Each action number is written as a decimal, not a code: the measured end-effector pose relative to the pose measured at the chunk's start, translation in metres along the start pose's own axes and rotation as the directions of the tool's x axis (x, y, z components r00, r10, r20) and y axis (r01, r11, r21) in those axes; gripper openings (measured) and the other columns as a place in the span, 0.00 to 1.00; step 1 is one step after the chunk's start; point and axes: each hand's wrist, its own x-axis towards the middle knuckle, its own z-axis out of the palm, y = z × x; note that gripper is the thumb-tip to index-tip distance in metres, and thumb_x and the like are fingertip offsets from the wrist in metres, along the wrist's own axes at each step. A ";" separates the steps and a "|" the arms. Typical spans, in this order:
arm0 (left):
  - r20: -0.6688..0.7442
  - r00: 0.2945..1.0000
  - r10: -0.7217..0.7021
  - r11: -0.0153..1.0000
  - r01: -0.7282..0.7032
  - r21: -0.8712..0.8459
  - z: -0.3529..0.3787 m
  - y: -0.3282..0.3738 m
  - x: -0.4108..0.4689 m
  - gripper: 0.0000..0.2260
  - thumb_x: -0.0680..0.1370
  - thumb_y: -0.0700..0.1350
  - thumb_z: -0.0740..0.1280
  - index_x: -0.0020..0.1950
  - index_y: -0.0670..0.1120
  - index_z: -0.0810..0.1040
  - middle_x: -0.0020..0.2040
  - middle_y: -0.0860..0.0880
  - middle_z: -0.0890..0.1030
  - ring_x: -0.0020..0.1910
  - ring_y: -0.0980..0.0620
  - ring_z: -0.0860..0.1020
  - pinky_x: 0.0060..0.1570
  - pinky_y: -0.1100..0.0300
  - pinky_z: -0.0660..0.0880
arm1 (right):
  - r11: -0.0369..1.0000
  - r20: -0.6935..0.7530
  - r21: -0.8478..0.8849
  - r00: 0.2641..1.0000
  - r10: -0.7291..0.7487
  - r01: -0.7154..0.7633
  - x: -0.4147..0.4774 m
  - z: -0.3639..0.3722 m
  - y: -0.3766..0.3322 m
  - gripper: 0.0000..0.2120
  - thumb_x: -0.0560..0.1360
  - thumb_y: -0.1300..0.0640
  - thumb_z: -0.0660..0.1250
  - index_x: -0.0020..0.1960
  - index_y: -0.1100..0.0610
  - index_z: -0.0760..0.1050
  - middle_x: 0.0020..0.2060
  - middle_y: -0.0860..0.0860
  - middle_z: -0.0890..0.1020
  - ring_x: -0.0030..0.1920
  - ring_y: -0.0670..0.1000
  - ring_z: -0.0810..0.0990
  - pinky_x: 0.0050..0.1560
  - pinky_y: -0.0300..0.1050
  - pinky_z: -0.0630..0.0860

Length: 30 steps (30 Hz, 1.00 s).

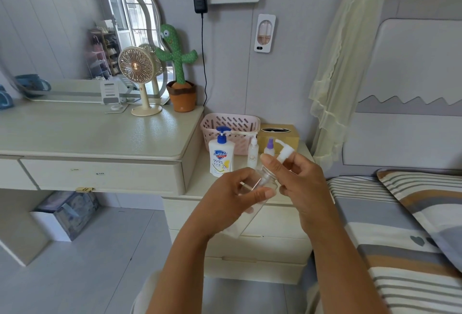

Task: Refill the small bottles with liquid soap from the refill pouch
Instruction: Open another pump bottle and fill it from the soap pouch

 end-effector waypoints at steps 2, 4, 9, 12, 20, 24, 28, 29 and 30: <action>-0.023 1.000 -0.013 1.000 0.013 -0.019 0.001 -0.002 0.000 0.16 0.71 0.55 0.71 0.49 0.44 0.79 0.45 0.46 0.82 0.46 0.46 0.81 0.46 0.46 0.81 | 1.000 0.001 0.002 1.000 -0.001 0.001 -0.001 -0.001 0.002 0.19 0.64 0.41 0.72 0.50 0.51 0.79 0.41 0.47 0.84 0.44 0.48 0.82 0.44 0.44 0.77; -0.034 0.999 -0.023 0.998 0.021 -0.058 0.002 -0.002 0.001 0.17 0.70 0.55 0.72 0.49 0.43 0.79 0.44 0.45 0.83 0.46 0.43 0.81 0.47 0.46 0.80 | 0.999 -0.007 0.017 0.999 -0.034 0.034 -0.002 -0.003 0.002 0.17 0.65 0.44 0.73 0.50 0.52 0.81 0.39 0.47 0.84 0.41 0.46 0.82 0.40 0.38 0.75; -0.065 0.997 -0.035 0.997 0.030 -0.070 -0.002 -0.001 0.002 0.11 0.73 0.50 0.71 0.49 0.44 0.81 0.43 0.48 0.85 0.44 0.51 0.82 0.47 0.60 0.76 | 0.990 0.112 0.134 0.992 -0.056 0.041 -0.001 -0.012 0.001 0.11 0.71 0.53 0.71 0.54 0.50 0.81 0.43 0.46 0.85 0.40 0.41 0.81 0.40 0.33 0.74; -0.100 0.995 -0.027 0.996 0.019 -0.085 -0.002 -0.001 0.003 0.10 0.73 0.49 0.72 0.49 0.45 0.81 0.44 0.48 0.85 0.47 0.47 0.82 0.49 0.54 0.78 | 0.991 0.135 0.135 0.990 -0.032 0.014 0.001 -0.010 0.001 0.17 0.68 0.46 0.72 0.56 0.47 0.79 0.48 0.43 0.84 0.47 0.43 0.81 0.46 0.41 0.73; -0.101 0.994 -0.051 0.994 0.041 -0.097 -0.005 -0.001 0.005 0.12 0.71 0.47 0.74 0.51 0.43 0.80 0.45 0.47 0.85 0.47 0.48 0.83 0.51 0.48 0.80 | 0.993 0.135 0.106 0.989 -0.068 0.054 0.002 -0.009 0.004 0.17 0.69 0.50 0.73 0.58 0.48 0.77 0.49 0.44 0.84 0.51 0.42 0.82 0.48 0.38 0.72; -0.099 0.993 -0.059 0.994 0.050 -0.096 -0.005 0.000 0.005 0.13 0.71 0.48 0.74 0.51 0.44 0.80 0.45 0.48 0.85 0.47 0.47 0.83 0.52 0.45 0.80 | 0.993 0.197 0.108 0.978 -0.075 0.054 0.003 -0.009 0.001 0.19 0.69 0.47 0.72 0.59 0.48 0.77 0.51 0.44 0.83 0.52 0.46 0.82 0.48 0.42 0.73; -0.099 0.993 -0.064 0.993 0.054 -0.101 -0.003 0.002 0.005 0.12 0.70 0.47 0.76 0.50 0.45 0.81 0.44 0.50 0.84 0.46 0.47 0.83 0.50 0.45 0.80 | 0.989 0.098 0.122 0.991 -0.092 0.080 0.005 -0.005 0.004 0.24 0.63 0.45 0.75 0.57 0.48 0.77 0.50 0.45 0.84 0.51 0.48 0.82 0.53 0.48 0.78; -0.107 0.992 -0.067 0.993 0.055 -0.103 -0.003 0.002 0.005 0.12 0.69 0.47 0.76 0.49 0.45 0.82 0.42 0.51 0.84 0.46 0.47 0.82 0.49 0.45 0.80 | 0.990 0.082 0.115 0.992 -0.097 0.087 0.006 -0.006 0.005 0.22 0.64 0.46 0.75 0.57 0.48 0.77 0.49 0.45 0.84 0.52 0.47 0.82 0.55 0.48 0.78; -0.118 0.991 -0.071 0.993 0.059 -0.103 -0.003 0.001 0.006 0.11 0.69 0.48 0.76 0.48 0.45 0.82 0.41 0.52 0.83 0.46 0.46 0.82 0.49 0.45 0.80 | 0.991 0.090 0.102 0.991 -0.098 0.089 0.007 -0.008 0.005 0.20 0.66 0.48 0.75 0.57 0.48 0.77 0.49 0.45 0.84 0.53 0.47 0.82 0.57 0.50 0.77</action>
